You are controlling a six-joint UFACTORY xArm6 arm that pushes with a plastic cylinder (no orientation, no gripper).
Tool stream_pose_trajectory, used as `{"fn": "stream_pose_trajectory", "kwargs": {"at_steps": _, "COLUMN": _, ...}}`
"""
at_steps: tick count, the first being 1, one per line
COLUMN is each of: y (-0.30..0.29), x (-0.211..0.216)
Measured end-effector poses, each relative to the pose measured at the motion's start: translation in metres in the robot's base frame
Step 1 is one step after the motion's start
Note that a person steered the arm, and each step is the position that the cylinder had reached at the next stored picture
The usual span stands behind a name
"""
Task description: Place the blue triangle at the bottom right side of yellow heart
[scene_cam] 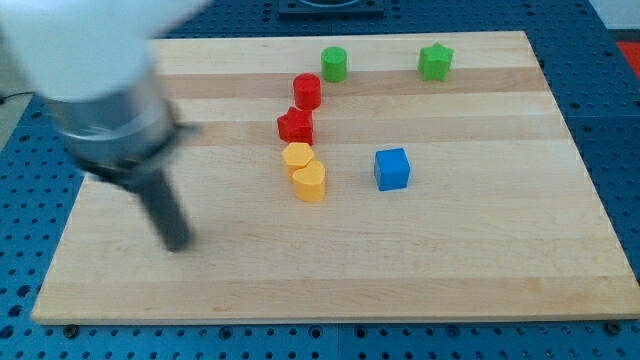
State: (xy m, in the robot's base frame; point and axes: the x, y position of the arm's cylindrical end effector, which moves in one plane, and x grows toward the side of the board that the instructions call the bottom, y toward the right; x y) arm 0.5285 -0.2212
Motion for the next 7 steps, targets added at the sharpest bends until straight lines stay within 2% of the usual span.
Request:
{"fn": "stream_pose_trajectory", "kwargs": {"at_steps": 1, "y": -0.083, "x": -0.034}}
{"fn": "stream_pose_trajectory", "kwargs": {"at_steps": 2, "y": -0.081, "x": -0.063}}
{"fn": "stream_pose_trajectory", "kwargs": {"at_steps": 3, "y": -0.055, "x": -0.085}}
{"fn": "stream_pose_trajectory", "kwargs": {"at_steps": 4, "y": -0.051, "x": -0.124}}
{"fn": "stream_pose_trajectory", "kwargs": {"at_steps": 5, "y": -0.036, "x": -0.128}}
{"fn": "stream_pose_trajectory", "kwargs": {"at_steps": 6, "y": 0.021, "x": -0.092}}
{"fn": "stream_pose_trajectory", "kwargs": {"at_steps": 7, "y": 0.050, "x": -0.052}}
